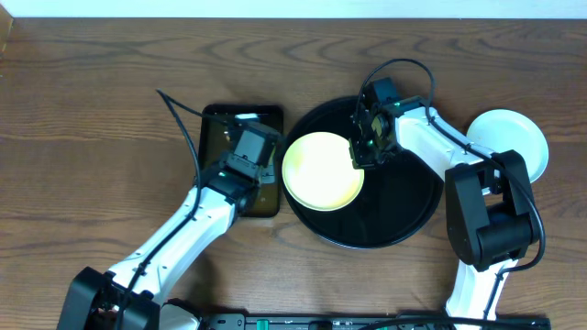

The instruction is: Clean dirty plates on tray and stack at the side

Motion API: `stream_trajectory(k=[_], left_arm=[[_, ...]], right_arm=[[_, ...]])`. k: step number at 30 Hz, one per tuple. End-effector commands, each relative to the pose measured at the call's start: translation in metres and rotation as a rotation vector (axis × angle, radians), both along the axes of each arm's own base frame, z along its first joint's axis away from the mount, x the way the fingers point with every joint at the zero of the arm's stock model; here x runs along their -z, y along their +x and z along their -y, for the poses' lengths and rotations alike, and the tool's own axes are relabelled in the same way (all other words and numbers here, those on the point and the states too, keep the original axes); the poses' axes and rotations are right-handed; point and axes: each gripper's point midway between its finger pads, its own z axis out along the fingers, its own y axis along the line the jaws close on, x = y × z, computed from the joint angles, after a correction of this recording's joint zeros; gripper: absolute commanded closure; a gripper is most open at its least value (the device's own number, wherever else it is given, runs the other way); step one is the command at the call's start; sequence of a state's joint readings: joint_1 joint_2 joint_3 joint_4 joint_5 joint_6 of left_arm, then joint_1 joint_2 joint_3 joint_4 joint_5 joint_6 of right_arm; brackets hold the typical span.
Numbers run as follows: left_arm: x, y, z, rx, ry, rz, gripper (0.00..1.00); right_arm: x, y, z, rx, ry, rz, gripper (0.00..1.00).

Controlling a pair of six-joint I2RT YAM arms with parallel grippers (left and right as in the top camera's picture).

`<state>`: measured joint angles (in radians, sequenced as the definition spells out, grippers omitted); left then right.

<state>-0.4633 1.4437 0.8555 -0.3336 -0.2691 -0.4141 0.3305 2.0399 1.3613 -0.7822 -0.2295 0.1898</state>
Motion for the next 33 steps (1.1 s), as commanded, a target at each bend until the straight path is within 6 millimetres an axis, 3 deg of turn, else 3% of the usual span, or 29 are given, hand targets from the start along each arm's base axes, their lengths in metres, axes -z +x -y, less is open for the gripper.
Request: stream_trajectory(k=[1,4,6,8,9,13,19,24,29,33], left_arm=[[-0.002,0.002,-0.014,-0.029,0.033,-0.006,0.92],[0.002,-0.001,-0.017,-0.033,0.039,-0.018,0.92],[0.003,-0.002,-0.017,-0.033,0.041,-0.021,0.92],[0.003,-0.002,-0.017,-0.033,0.040,-0.020,0.92],[0.003,-0.002,-0.017,-0.033,0.040,-0.020,0.92],[0.003,-0.002,-0.017,-0.033,0.040,-0.020,0.92],[0.008,-0.002,-0.017,-0.033,0.046,-0.031,0.92],[0.020,-0.002,-0.017,-0.033,0.061,-0.063,0.92],[0.023,0.000,-0.021,-0.046,0.061,-0.065,0.92],[0.023,0.002,-0.028,-0.067,0.060,-0.065,0.92]], right_arm=[[0.017,-0.006,0.005,-0.038,-0.054,-0.014,0.99],[0.010,-0.003,0.019,-0.032,-0.134,0.019,0.99],[-0.008,0.006,0.029,-0.015,-0.186,0.082,0.99],[-0.031,0.016,0.039,0.001,-0.234,0.165,0.99],[-0.053,0.024,0.049,0.022,-0.282,0.243,0.99],[-0.097,0.036,0.068,0.031,-0.376,0.390,0.99],[-0.138,0.038,0.097,0.024,-0.557,0.503,0.99],[-0.164,0.035,0.096,-0.020,-0.719,0.590,0.99],[-0.198,0.029,0.065,-0.085,-0.866,0.742,0.99],[-0.214,0.024,0.052,-0.101,-0.951,0.815,0.99]])
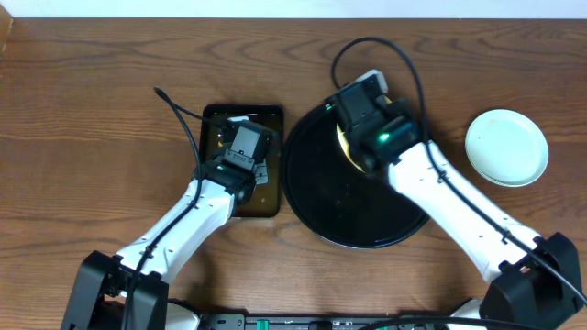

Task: Clean dirty plates on tray and stack at the side
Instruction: 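Lift the yellow plate with the right gripper toward the blue plates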

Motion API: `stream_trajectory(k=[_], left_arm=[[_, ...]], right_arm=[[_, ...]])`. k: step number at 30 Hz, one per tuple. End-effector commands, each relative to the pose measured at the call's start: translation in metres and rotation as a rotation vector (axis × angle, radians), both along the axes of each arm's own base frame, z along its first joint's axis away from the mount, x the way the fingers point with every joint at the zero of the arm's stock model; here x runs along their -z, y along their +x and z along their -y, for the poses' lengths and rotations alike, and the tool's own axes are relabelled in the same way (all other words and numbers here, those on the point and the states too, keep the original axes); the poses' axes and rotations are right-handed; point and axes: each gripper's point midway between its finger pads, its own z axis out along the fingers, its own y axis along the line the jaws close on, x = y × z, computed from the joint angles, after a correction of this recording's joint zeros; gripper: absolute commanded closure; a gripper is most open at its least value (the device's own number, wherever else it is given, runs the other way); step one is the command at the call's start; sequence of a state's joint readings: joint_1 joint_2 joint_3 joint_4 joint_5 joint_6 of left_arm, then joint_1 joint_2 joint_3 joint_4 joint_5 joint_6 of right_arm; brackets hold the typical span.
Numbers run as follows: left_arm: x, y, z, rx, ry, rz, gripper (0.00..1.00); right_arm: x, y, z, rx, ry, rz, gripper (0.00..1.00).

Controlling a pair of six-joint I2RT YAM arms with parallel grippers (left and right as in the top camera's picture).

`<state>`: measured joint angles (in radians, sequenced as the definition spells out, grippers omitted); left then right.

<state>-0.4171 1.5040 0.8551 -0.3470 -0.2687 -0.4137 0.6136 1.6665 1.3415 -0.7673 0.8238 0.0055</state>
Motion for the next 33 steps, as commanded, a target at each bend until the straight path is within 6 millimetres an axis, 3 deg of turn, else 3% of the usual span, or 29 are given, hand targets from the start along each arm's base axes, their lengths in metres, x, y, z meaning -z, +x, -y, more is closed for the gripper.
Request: stream_trajectory(k=[1,13,17,20,24,33], left_arm=[[0.001,0.002,-0.011,-0.021,0.029,0.002,0.92],[0.001,0.003,-0.011,-0.021,0.028,0.003,0.92],[0.003,0.001,-0.004,0.001,-0.008,-0.012,0.92],[0.005,-0.001,0.003,0.069,-0.015,-0.031,0.92],[0.007,-0.004,0.025,0.313,-0.016,-0.062,0.92],[0.003,0.019,0.017,0.316,-0.073,-0.001,0.92]], right_arm=[[-0.032,-0.004,0.003,0.026,-0.122,0.116,0.99],[-0.039,-0.001,-0.001,0.052,-0.095,0.178,0.99],[-0.017,0.004,0.010,0.125,0.099,0.130,0.99],[-0.003,0.008,0.033,0.218,0.212,0.092,0.99],[0.014,0.014,0.088,0.397,0.357,0.048,0.99],[0.037,0.009,0.185,0.670,0.666,-0.002,0.99]])
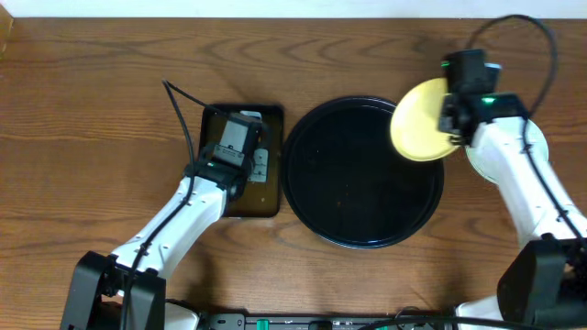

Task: Clean dirty plates on tray and stack at the side
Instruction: 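Lift the yellow plate with the right gripper toward the blue plates, then lower the yellow plate onto the blue stack and release it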

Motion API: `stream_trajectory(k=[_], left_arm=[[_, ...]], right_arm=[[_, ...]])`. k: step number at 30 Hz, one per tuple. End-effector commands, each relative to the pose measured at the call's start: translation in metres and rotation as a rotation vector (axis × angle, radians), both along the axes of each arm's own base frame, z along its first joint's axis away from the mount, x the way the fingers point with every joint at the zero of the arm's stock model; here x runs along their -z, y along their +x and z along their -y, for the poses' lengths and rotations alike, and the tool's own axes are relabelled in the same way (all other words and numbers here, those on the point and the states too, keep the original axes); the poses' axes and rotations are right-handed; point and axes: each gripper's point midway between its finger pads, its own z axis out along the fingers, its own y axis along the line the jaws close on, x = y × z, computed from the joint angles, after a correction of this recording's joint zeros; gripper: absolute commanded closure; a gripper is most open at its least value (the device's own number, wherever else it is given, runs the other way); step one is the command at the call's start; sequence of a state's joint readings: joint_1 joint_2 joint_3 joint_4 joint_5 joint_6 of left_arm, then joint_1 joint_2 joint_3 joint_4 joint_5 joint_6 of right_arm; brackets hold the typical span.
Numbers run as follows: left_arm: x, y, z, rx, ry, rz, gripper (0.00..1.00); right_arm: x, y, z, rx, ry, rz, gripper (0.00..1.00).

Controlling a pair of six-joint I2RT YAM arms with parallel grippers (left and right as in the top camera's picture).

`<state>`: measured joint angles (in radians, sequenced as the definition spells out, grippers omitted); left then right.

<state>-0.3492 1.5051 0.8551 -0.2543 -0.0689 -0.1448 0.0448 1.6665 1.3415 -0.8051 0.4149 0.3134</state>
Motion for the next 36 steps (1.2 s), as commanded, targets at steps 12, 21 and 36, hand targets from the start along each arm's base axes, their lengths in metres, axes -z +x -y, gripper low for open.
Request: stream_trajectory(k=[12,21,36], left_arm=[[0.043,0.009,0.003,0.082,-0.084,-0.093,0.92],[0.041,0.012,0.002,0.083,-0.075,-0.076,0.45],[-0.035,0.010,-0.012,-0.015,-0.101,0.088,0.30]], right_arm=[[0.001,-0.054,0.160,0.474,0.166,0.083,0.99],[0.008,-0.028,0.151,0.330,0.283,0.133,0.75],[0.013,-0.005,0.007,-0.249,0.535,0.016,0.68]])
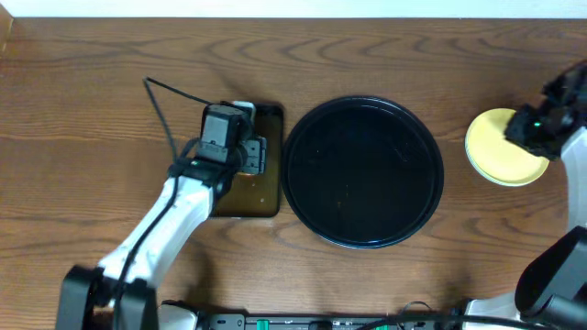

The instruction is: Clean dirty plates on tray and stack at the side

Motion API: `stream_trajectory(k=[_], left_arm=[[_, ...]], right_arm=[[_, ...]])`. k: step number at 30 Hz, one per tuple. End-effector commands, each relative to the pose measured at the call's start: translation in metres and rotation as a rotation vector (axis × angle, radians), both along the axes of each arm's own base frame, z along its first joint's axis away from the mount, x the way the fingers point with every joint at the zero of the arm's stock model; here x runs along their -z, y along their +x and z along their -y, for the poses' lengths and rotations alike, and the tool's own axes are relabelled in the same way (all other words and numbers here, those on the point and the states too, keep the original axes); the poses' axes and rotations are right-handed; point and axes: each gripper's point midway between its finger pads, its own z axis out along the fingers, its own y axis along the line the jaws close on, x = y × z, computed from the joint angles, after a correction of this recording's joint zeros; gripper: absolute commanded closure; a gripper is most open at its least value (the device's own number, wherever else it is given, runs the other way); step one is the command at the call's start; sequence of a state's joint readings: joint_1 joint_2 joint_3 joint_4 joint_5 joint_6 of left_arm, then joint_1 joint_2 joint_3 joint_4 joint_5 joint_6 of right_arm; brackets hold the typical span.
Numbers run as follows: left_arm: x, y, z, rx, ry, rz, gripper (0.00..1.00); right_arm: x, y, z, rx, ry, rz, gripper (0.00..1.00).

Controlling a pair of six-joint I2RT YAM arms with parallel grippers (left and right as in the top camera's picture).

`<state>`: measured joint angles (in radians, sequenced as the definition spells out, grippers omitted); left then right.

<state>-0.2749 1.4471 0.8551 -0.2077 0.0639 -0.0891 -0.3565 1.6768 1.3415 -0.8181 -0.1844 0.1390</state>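
Observation:
The yellow plate (pixel 495 147) lies flat at the table's right side, off the round black tray (pixel 362 174), which holds nothing. My right gripper (pixel 534 128) sits over the plate's right rim; its fingers are hidden under the wrist. A white plate does not show. My left gripper (pixel 257 156) hovers over the small dark rectangular tray (pixel 248 197) left of the round tray. Its fingers point right, and their gap is too small to read.
A black cable (pixel 170 110) loops up from the left arm over the table. The pale wall edge runs along the far side. Black equipment lies along the table's front edge.
The right gripper moved right and down with the yellow plate, which was tilted above the round tray's right rim. It now lies flat where the white plate showed. The left gripper shifted slightly up and left.
First the yellow plate lay on the round tray with the right gripper at its edge. Then the right arm covered it at the tray's back. Then the plate was held tilted by the tray's right rim. Now it covers the white plate at the side.

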Motion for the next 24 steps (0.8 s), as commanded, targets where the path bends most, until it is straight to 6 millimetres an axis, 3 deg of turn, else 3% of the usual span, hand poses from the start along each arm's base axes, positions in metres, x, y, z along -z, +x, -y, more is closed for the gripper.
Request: stream_trajectory(k=[1,2,5,7,8,12,17,24], left_arm=[[-0.008,-0.003,-0.014,-0.095,-0.004,0.001,0.29],[-0.005,-0.005,-0.019,-0.130,-0.011,-0.015,0.29],[0.007,-0.013,-0.034,-0.248,-0.053,-0.092,0.27],[0.012,-0.019,-0.043,-0.304,-0.075,-0.138,0.26],[0.014,-0.024,-0.049,-0.326,-0.073,-0.163,0.26],[0.015,-0.045,-0.059,-0.348,-0.047,-0.235,0.24],[0.002,-0.066,-0.065,-0.346,-0.020,-0.252,0.19],[-0.021,-0.091,-0.069,-0.304,-0.031,-0.144,0.16]], right_arm=[[-0.003,0.011,-0.062,-0.282,0.067,0.043,0.67],[-0.003,0.011,-0.072,-0.328,0.062,0.045,0.64],[-0.001,0.009,-0.101,-0.457,0.027,0.031,0.44],[0.002,0.005,-0.111,-0.497,-0.001,0.003,0.09],[0.004,0.003,-0.116,-0.509,-0.012,-0.013,0.01],[0.009,-0.012,-0.132,-0.548,0.002,-0.072,0.01],[0.016,-0.032,-0.130,-0.481,0.019,-0.153,0.01],[0.013,-0.061,-0.131,-0.430,-0.085,0.012,0.01]])
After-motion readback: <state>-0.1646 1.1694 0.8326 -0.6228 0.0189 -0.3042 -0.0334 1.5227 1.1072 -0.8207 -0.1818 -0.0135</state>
